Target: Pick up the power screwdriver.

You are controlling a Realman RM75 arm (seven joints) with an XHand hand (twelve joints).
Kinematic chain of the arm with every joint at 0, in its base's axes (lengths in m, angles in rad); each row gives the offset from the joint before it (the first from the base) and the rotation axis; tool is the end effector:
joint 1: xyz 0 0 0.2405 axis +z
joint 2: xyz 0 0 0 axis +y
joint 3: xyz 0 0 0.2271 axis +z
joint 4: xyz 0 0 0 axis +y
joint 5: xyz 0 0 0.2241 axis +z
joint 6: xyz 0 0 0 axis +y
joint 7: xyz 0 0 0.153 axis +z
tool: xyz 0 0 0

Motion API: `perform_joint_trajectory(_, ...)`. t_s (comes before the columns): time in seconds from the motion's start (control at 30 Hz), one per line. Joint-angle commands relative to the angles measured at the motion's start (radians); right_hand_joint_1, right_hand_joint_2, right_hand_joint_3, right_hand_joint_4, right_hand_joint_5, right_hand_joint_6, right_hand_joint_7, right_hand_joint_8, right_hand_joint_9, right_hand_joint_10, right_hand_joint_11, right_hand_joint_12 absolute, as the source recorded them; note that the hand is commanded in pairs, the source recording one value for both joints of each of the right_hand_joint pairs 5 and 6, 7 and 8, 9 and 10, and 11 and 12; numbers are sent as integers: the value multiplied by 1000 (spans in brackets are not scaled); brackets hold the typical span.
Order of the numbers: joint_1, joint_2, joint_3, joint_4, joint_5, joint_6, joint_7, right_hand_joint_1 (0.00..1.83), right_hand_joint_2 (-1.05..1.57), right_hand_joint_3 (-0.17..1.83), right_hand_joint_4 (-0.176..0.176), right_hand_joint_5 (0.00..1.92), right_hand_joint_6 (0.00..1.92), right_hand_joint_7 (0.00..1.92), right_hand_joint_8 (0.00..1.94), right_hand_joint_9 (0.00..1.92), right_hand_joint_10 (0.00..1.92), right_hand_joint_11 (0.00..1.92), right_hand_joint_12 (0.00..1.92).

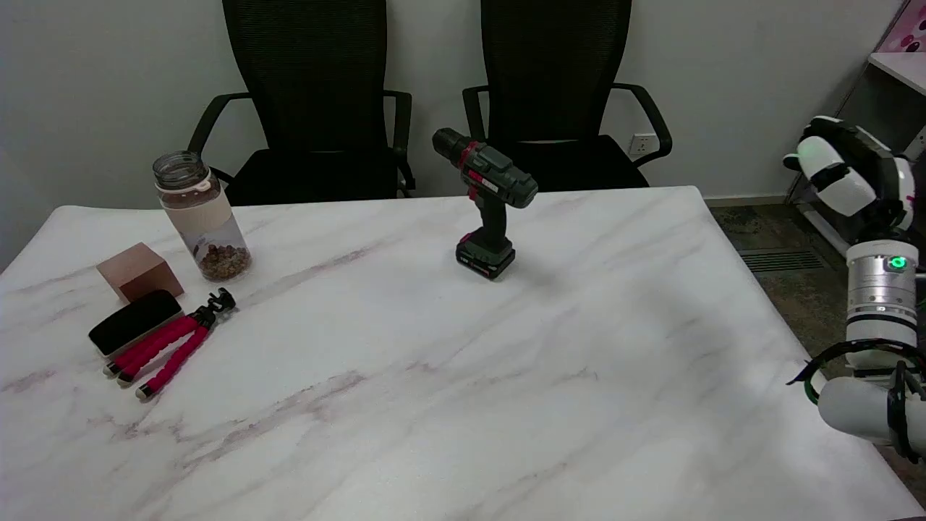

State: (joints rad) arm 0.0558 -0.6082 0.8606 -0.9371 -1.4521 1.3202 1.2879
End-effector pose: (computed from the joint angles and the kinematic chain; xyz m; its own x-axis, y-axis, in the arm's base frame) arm -0.2281 -0.2613 0.5548 0.0070 0.6277 0.7784 -0.9022 -0.3317 0.2756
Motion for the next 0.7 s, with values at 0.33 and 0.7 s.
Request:
perform_joint_trajectory(0.33, -44, 4, -37, -75, -192, -6, 136, 891, 386, 925, -97, 695, 695, 695, 695, 556, 556, 788, 788)
perform_joint_trajectory(0.7, 15, -206, -63, -93, -410, -173, 100, 848, -94, 659, -10, 166, 166, 166, 166, 507, 507, 717, 717)
